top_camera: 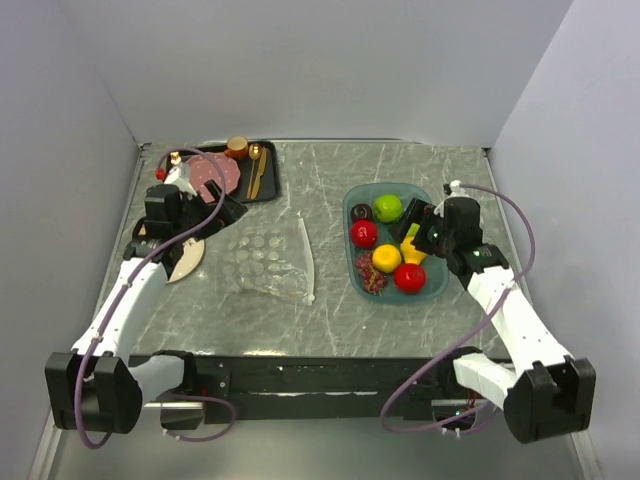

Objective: Place the food in the zip-top bag and seal the zipper
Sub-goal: Pick up the zipper food storage bag at the center of the board.

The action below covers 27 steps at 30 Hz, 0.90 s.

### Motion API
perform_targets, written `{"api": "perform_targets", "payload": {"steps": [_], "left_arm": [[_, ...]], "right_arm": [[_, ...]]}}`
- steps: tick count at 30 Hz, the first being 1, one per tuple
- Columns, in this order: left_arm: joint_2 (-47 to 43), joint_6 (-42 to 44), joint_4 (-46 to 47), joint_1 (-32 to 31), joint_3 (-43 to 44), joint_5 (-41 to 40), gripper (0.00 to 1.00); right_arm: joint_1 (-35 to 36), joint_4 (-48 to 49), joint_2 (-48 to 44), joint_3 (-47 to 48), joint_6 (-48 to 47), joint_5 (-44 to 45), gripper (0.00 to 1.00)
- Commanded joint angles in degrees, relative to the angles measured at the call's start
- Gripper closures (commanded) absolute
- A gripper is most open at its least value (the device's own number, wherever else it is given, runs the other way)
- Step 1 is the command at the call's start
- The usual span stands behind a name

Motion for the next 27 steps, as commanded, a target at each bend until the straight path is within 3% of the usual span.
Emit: {"api": "perform_targets", "payload": {"steps": [1, 5, 9, 10, 12, 13, 16, 19, 23, 27], "left_arm": [[-2.2, -2.0, 2.1, 0.1, -0.1, 3.9, 0.01], [-1.1, 0.6, 3.7, 0.8, -1.5, 8.5, 0.01], [2.6, -2.7, 8.1, 3.3, -3.9, 20.5, 0.01], [4.6, -1.3, 7.7, 3.1, -2.5, 19.9, 0.01], [5.0, 0.5, 1.7, 1.0, -0.3, 13.6, 0.01], [4.0, 2.2, -0.3, -0.6, 1.4, 4.4, 0.01], [4.7, 3.8, -7.2, -7.8, 7.0, -7.3, 0.01], [10.2, 4.7, -11.7, -16.6, 12.1, -15.9, 0.01], [19.4, 4.7, -16.4, -28.9, 17.4, -26.0, 0.01], [27.8, 2.5, -20.6, -33.2, 23.2, -32.2, 0.05]], "right_arm": [[0.0, -1.9, 2.1, 5.3, -2.6, -4.0, 0.0], [0.1, -0.3, 0.5, 4.8, -1.2, -3.5, 0.0], [0.0, 1.6, -2.4, 3.4, -0.9, -3.3, 0.0], [0.0, 2.4, -2.5, 3.2, -1.0, -3.4, 0.0], [0.0, 1.9, -1.1, 4.5, -1.5, -3.5, 0.0], [0.0, -0.1, -0.2, 5.4, -1.8, -3.6, 0.0], [0.0, -5.8, 3.2, 10.0, -2.5, -2.4, 0.0], [0.0, -9.1, 4.6, 12.3, -0.5, -0.1, 0.0], [0.0, -4.0, 1.5, 7.8, 0.2, -0.9, 0.0], [0.0, -4.6, 0.1, 7.0, -1.1, -0.3, 0.0]]}}
